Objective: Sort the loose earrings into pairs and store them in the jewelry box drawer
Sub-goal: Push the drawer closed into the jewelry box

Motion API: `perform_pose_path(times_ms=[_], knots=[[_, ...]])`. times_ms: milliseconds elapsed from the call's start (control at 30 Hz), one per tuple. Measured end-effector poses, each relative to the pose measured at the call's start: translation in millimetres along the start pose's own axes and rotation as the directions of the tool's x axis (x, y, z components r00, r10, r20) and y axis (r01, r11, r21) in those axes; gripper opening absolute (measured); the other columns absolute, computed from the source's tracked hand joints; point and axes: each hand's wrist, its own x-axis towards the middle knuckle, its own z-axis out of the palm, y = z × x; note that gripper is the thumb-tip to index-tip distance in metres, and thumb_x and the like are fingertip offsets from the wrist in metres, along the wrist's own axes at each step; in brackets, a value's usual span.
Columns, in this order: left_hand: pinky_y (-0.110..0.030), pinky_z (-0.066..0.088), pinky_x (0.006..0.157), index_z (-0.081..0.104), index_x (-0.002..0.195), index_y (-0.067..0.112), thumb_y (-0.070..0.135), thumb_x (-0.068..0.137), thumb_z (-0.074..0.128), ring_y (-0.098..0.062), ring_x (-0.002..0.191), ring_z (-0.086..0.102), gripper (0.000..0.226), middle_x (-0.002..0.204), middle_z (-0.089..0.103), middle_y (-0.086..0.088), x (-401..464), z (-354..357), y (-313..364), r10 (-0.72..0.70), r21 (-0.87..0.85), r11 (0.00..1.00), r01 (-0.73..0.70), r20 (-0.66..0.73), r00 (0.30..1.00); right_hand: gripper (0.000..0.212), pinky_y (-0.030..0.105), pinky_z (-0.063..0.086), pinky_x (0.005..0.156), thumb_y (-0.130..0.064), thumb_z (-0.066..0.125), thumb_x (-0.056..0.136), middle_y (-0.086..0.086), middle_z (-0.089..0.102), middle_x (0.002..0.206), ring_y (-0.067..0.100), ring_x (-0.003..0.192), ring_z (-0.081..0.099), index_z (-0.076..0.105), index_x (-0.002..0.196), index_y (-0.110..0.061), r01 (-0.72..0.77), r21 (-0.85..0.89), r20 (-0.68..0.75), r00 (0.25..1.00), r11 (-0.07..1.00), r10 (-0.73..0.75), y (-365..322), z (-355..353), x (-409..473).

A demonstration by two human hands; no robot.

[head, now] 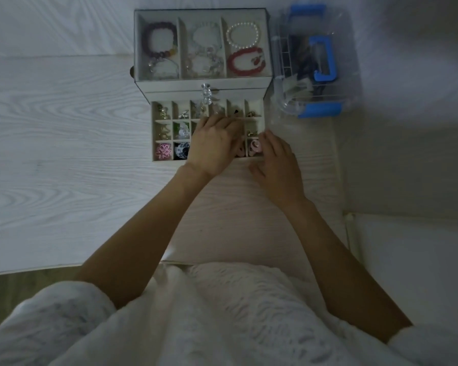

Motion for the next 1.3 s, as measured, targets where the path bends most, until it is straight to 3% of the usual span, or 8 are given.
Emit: perform_pose_path(times_ms=[200,367,467,667,800,933,1133,1300], knots=[[-0.036,0.044,0.085,0.063,0.11,0.017,0.027,0.086,0.058,-0.024,0.096,0.057,0.026,0.105,0.067,-0.003,-75,-33,-24,-0.3,-0.202,0.941,0.27,-0.139,0.944,0.055,0.035,0.04,0.102,-0.012,0.058,0.087,0.009,0.039,0.141,0.024,0.128,0.038,0.037,0.138,-0.012,-0.051,0.116,-0.079,0.995,0.992,0.06,-12,0,-14],[-0.032,0.042,0.087,0.047,0.129,0.014,0.022,0.077,0.071,-0.024,0.106,0.05,0.058,0.124,0.05,-0.012,-108,-39,-47,-0.603,-0.297,0.768,0.568,-0.037,0.797,0.052,0.034,0.038,0.106,-0.003,0.053,0.088,0.013,0.039,0.141,0.026,0.128,0.041,0.04,0.137,-0.007,-0.078,0.208,-0.107,0.989,0.975,0.102,-16,5,-28],[-0.03,0.046,0.082,0.048,0.13,0.016,0.02,0.077,0.07,-0.014,0.092,0.058,0.057,0.122,0.053,-0.008,-109,-42,-56,-0.706,-0.328,0.635,0.699,0.12,0.698,0.051,0.022,0.023,0.108,-0.001,0.048,0.09,0.014,0.03,0.149,0.025,0.136,0.032,0.036,0.14,-0.006,-0.135,0.248,-0.071,0.985,0.959,0.157,-23,8,-33],[-0.03,0.054,0.081,0.06,0.115,0.014,0.02,0.078,0.072,-0.013,0.084,0.066,0.039,0.11,0.066,-0.004,-89,-43,-74,-0.746,-0.493,0.531,0.689,0.114,0.657,0.055,-0.01,0.011,0.091,0.003,0.049,0.089,0.015,0.007,0.155,0.018,0.139,0.019,0.034,0.141,-0.007,-0.155,0.345,-0.045,0.982,0.925,0.181,-37,12,-19],[-0.031,0.054,0.082,0.061,0.112,0.012,0.02,0.078,0.072,-0.013,0.085,0.067,0.036,0.107,0.067,-0.002,-71,-39,-83,-0.791,-0.546,0.485,0.683,0.06,0.609,0.04,0.009,0.036,0.08,0.002,0.055,0.084,0.012,0.036,0.135,0.012,0.102,0.048,0.05,0.123,-0.007,-0.209,0.396,-0.104,0.957,0.894,0.269,-40,11,-4],[-0.029,0.054,0.079,0.062,0.107,0.014,0.027,0.075,0.075,-0.012,0.085,0.065,0.037,0.098,0.068,0.0,-69,-37,-96,-0.778,-0.541,0.503,0.674,0.056,0.625,0.03,0.026,0.042,0.086,-0.005,0.055,0.085,0.01,0.061,0.114,0.022,0.105,0.055,0.058,0.115,-0.007,-0.224,0.364,-0.031,0.967,0.904,0.252,-42,16,16],[-0.024,0.052,0.08,0.051,0.128,0.014,0.025,0.076,0.075,-0.011,0.093,0.06,0.058,0.116,0.059,-0.001,-43,-34,-109,-0.703,-0.532,0.589,0.607,0.033,0.711,0.039,0.034,0.037,0.096,-0.006,0.053,0.086,0.015,0.055,0.124,0.03,0.116,0.043,0.052,0.124,-0.004,-0.183,0.258,-0.031,0.98,0.949,0.197,-49,11,49],[-0.032,0.055,0.079,0.057,0.111,0.017,0.022,0.075,0.073,-0.01,0.091,0.06,0.04,0.106,0.063,0.001,-21,-32,-117,-0.714,-0.53,0.596,0.603,-0.005,0.7,0.05,0.038,0.028,0.107,-0.01,0.05,0.088,0.014,0.04,0.141,0.03,0.13,0.031,0.04,0.136,-0.003,-0.141,0.13,0.017,0.99,0.981,0.14,-48,11,68]])
